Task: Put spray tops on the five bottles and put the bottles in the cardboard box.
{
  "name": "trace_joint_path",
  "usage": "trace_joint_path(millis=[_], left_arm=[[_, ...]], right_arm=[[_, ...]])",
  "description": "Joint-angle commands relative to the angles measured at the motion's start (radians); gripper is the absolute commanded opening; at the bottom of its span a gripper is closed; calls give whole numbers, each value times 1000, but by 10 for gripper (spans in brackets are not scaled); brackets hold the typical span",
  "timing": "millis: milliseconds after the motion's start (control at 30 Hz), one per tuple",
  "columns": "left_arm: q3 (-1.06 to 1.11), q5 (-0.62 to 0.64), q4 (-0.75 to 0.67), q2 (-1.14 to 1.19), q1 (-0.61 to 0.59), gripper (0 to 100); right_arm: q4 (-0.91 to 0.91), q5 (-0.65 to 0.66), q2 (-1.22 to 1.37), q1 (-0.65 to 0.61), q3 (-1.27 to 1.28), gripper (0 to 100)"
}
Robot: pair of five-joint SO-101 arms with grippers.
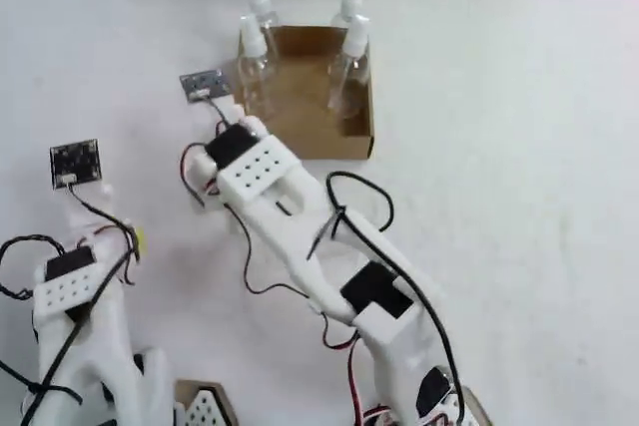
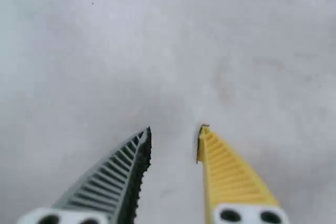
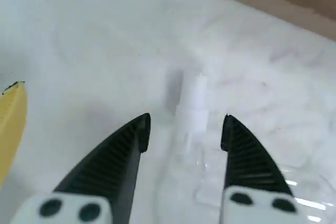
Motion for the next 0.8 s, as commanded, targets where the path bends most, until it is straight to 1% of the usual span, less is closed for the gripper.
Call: trace_joint_path(millis=[0, 100, 133, 233, 333, 433, 500, 633, 700, 767], left_arm=[[-51, 14, -54, -1, -4, 159], [-52, 106, -40, -4, 39, 158], [-58, 138, -15, -4, 62, 159], [-100, 176, 94, -5, 139, 158], [-163, 229, 229, -5, 225, 158], [-235, 293, 345, -5, 323, 159], [-267, 308, 379, -5, 384, 161], [-295, 319, 379, 2, 521, 162], [-292, 381, 376, 5, 601, 164], [-288, 456, 365, 12, 659, 193]], right_arm=[[107, 35, -105, 71, -94, 184], [200, 101, -185, 148, -106, 180], [229, 120, -206, 179, -106, 180], [303, 153, -254, 272, -80, 180], [308, 190, -277, 363, 23, 180], [265, 198, -309, 449, 143, 180], [226, 198, -349, 498, 210, 180], [140, 198, -446, 552, 354, 180], [85, 198, -492, 561, 436, 180], [31, 198, -532, 561, 506, 180]])
